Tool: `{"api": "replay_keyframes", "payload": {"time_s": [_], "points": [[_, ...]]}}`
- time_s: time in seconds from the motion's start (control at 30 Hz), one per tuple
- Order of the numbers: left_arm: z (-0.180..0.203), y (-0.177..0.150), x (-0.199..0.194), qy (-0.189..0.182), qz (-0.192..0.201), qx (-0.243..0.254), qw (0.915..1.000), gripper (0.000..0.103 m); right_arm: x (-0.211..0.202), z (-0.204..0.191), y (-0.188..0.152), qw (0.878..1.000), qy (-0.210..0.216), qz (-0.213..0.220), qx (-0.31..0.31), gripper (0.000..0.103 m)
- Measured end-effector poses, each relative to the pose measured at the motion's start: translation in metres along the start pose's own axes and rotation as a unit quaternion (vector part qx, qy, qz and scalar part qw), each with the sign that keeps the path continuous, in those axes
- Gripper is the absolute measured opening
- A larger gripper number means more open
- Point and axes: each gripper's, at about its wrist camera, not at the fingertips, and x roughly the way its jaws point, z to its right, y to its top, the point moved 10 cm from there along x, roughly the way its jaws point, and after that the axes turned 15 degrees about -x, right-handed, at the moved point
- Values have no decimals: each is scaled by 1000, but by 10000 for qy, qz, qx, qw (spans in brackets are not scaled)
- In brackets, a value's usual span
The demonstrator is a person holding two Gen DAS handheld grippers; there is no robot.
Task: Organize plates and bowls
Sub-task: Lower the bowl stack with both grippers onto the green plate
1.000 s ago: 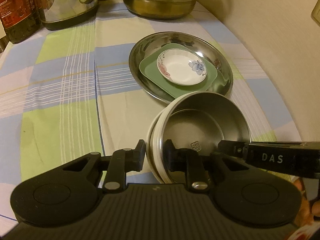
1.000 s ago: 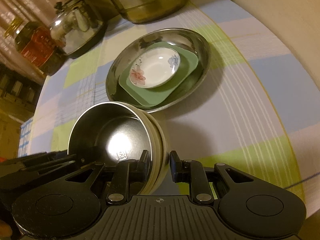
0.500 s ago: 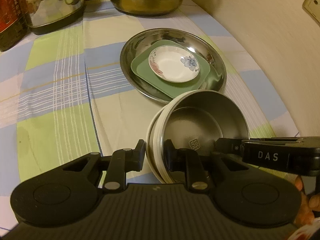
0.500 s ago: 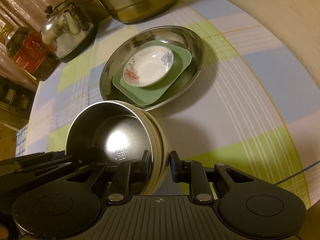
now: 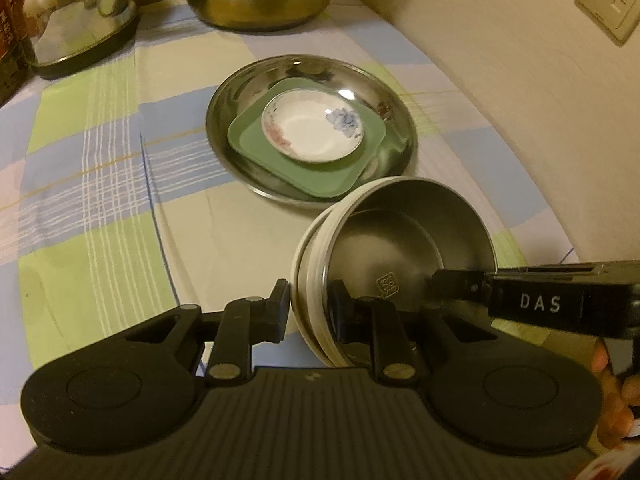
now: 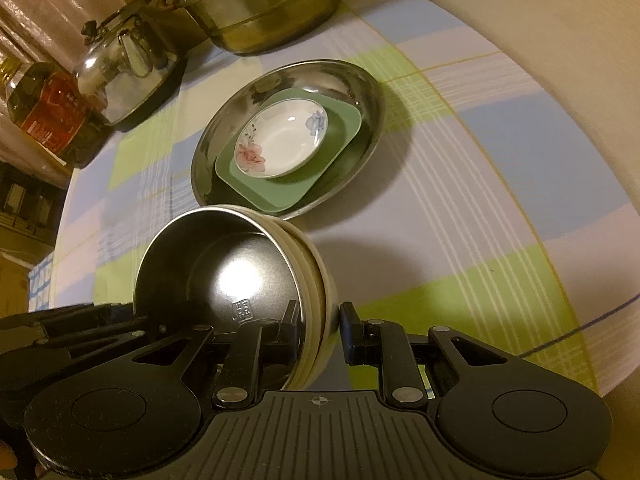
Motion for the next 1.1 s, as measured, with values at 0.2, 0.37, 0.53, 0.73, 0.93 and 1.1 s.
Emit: {"api": "replay_keyframes", "payload": {"time_s": [0.2,0.37,0.53,0.73,0.93,1.1], "points": [[13,10,-11,-116,122,110,9998,19,-13,4,1,9999,21,18,130,21],[23,19,-18,-219,219,175,9994,19,-27,8,10,9998,-24,145,157,21],[25,29,-21,-272,302,194,9990,19,-33,10,23,9995,-70,276,142,21],[25,46,-22,-309,420,184,9985,19,-34,9,39,9991,-80,400,118,21],[22,69,-21,-362,533,131,9978,19,-29,7,59,9988,-64,471,125,21],[20,91,-15,-392,601,93,9974,19,-21,7,78,9986,-60,496,155,21]]}}
